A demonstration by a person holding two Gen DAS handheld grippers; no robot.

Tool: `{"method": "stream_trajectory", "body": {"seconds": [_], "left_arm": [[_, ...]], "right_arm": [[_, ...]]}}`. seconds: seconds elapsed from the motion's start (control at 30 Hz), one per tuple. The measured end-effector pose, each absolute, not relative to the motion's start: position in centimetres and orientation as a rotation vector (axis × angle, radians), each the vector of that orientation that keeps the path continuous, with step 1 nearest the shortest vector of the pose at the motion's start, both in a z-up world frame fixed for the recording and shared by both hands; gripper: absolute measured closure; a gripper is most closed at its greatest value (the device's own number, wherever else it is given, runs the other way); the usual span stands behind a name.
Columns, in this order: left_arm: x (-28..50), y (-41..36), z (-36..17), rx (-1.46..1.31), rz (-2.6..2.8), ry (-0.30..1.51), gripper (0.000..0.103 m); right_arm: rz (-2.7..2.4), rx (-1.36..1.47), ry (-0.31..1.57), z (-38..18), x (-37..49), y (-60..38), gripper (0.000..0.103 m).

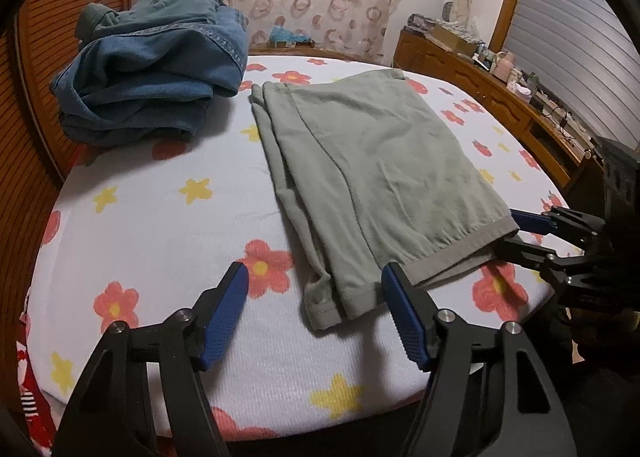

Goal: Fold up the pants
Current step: 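Open the left tool and bring both tools to the hem edge, then close the left tool on the hem while the right tool closes beside it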

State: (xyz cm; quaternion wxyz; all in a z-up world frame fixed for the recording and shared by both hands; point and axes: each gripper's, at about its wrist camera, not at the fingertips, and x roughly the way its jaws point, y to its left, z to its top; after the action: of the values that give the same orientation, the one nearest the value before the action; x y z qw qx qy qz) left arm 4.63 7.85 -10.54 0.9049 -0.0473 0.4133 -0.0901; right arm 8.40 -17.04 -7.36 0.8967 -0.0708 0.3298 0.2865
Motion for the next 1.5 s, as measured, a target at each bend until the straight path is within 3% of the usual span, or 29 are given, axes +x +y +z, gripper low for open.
{"method": "stream_trajectory", "body": {"seconds": [0.37,0.6,0.87,1.07,1.5], "left_arm": [[4.6,6.9,-10.5,-0.075,-0.210,0.852,0.059],[4.5,6.8,-10.9,-0.082,-0.214,0.854,0.062],[4.1,6.5,-10.9,-0.083,-0.224,0.844,0.069],[3.9,6.2,-10.5,-0.095,-0.257,0.824,0.092],[6.5,5.7,-5.1,-0.065,-0.259,0.695,0.093]], "right_arm": [[0.594,-0.147,0.681,-7.4,8.5,-16.9,0.049],[0.600,-0.152,0.673,-7.5,8.5,-16.6,0.049],[0.617,-0.170,0.665,-7.7,8.0,-16.2,0.063],[0.632,-0.178,0.652,-7.4,7.8,-16.1,0.085],[0.649,-0.160,0.552,-3.5,8.5,-16.9,0.089]]}}
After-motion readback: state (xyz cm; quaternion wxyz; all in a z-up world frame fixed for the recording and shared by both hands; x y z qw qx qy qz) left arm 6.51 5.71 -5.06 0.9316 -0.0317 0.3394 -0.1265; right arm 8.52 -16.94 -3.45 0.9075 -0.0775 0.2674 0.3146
